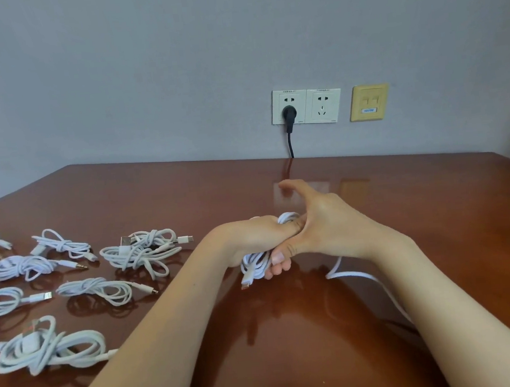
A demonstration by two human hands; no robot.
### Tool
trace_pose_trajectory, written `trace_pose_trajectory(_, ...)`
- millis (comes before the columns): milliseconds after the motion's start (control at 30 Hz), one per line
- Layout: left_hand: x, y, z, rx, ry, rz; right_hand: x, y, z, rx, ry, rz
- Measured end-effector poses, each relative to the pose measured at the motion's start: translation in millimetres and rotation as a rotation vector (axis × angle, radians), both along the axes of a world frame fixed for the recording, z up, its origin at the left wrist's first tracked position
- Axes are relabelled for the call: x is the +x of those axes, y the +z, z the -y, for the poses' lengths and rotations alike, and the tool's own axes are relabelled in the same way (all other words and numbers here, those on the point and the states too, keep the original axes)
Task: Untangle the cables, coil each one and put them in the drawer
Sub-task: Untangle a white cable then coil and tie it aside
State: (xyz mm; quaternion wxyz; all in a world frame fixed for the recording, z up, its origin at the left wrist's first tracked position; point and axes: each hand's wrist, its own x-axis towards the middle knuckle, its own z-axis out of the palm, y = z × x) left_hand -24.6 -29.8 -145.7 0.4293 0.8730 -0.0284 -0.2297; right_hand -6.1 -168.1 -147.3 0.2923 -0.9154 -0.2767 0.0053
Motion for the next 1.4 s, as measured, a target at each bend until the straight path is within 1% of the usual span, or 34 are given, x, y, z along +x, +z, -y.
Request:
trace_pose_trajectory(133,0.6,0.3,-5.5,-0.083,-0.063,-0.057,2.8,4.4,7.0,0.13,0.078,-0.161)
trace_pose_trajectory(233,-1.9,4.8,-8.7,-0.134,-0.161,-0.084,9.7,4.1,14.6,0.192,0.083,-0.193)
trace_pose_trajectory(367,-1.1,4.9,-13.5,-0.107,-0.188,-0.053,9.0,4.2,15.7,0.207,0.17,-0.205)
trace_pose_trajectory(433,-0.9,4.7,-17.2,-0.087,-0.206,-0.066,8.0,5.6,16.0,0.258,0.187,-0.228)
trace_pose_trajectory(533,-0.9,5.5,-18.2,-0.093,-0.194,-0.087,8.9,8.4,20.6,0.323,0.164,-0.257)
trace_pose_trajectory(633,0.8,6.9,-18.3,-0.152,-0.161,-0.095,7.6,10.9,24.1,0.385,0.121,-0.311)
trace_pose_trajectory(733,2.1,5.5,-20.3,-0.217,-0.088,-0.088,7.9,9.3,22.7,0.383,0.091,-0.313)
trace_pose_trajectory(900,6.3,0.8,-19.3,-0.257,0.031,-0.05,13.3,1.3,19.6,0.261,-0.041,-0.191)
trace_pose_trajectory(967,7.9,0.9,-18.9,-0.296,0.077,-0.028,14.8,-0.5,19.9,0.225,-0.059,-0.16)
trace_pose_trajectory(1067,8.1,2.6,-17.7,-0.359,0.146,-0.003,16.4,0.5,20.1,0.359,-0.017,-0.2)
trace_pose_trajectory(1200,6.6,3.3,-14.7,-0.363,0.14,0.055,17.0,-3.0,11.0,0.539,-0.019,-0.066)
trace_pose_trajectory(1300,4.1,0.2,-8.9,-0.361,0.112,0.06,16.4,-7.0,0.0,0.64,-0.053,-0.029)
trace_pose_trajectory(1367,3.7,-2.2,-3.6,-0.387,0.123,0.072,14.5,-6.1,-5.0,0.734,-0.106,-0.066)
trace_pose_trajectory(1400,4.2,-3.3,-0.7,-0.404,0.138,0.088,13.6,-4.8,-6.8,0.796,-0.142,-0.126)
